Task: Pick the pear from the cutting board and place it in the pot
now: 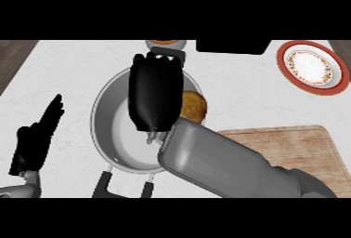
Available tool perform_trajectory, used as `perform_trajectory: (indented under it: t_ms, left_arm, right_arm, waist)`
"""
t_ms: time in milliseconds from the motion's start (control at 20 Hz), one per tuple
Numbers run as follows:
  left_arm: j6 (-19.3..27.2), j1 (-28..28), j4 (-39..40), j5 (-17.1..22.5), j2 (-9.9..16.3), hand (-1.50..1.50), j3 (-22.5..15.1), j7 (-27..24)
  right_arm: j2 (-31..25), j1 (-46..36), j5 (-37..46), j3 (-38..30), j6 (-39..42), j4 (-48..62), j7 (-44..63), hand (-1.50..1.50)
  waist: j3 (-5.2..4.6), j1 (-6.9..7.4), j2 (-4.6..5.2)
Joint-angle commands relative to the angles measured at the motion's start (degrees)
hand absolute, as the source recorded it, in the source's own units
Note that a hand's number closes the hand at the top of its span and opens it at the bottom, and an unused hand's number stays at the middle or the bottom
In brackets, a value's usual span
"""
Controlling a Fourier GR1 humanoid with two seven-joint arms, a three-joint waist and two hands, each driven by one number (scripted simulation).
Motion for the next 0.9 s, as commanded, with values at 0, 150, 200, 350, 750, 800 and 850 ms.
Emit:
perform_trajectory:
  t_ms: [0,150,200,350,750,800,850]
  left_arm:
    - [-0.01,0.36,-0.7,-0.26,-0.15,0.0,-0.07,-0.57]
    - [0.6,-1.06,-0.89,-0.78,-0.63,0.0,-0.42,0.78]
    - [1.08,0.13,-1.14,-1.19,-0.81,0.0,-0.41,-0.03]
    - [0.22,2.78,-0.07,-0.34,-0.01,0.0,0.97,-2.9]
    - [-2.3,0.17,-0.53,0.7,0.75,0.0,0.6,-0.88]
    - [-0.05,0.3,-3.84,-0.62,-1.77,0.0,-1.48,2.42]
    - [0.86,-2.02,0.75,-1.33,-1.01,0.0,0.12,0.75]
  right_arm:
    - [0.67,-3.98,-2.84,-1.0,-6.4,11.57,4.49,1.5]
    - [0.68,-4.12,-6.19,-1.05,-11.12,17.14,1.24,1.5]
    - [0.68,-2.28,-6.61,-3.33,-14.57,16.3,-0.97,1.5]
    - [0.68,-1.53,-8.98,-6.03,-18.54,19.84,-1.91,-1.5]
    - [0.69,-4.18,-21.1,-1.88,-30.64,27.04,-9.55,-1.5]
    - [0.69,-6.69,-21.93,-0.71,-30.24,26.73,-7.27,-1.5]
    - [0.69,-6.17,-21.03,-1.32,-33.88,28.37,-10.51,-1.5]
  waist:
    - [-0.01,0.06,0.23]
    - [0.01,0.31,0.46]
    - [0.05,0.18,0.5]
    - [0.01,0.73,0.65]
    - [0.01,1.81,0.8]
    - [0.04,1.71,0.5]
    - [0.01,1.17,0.83]
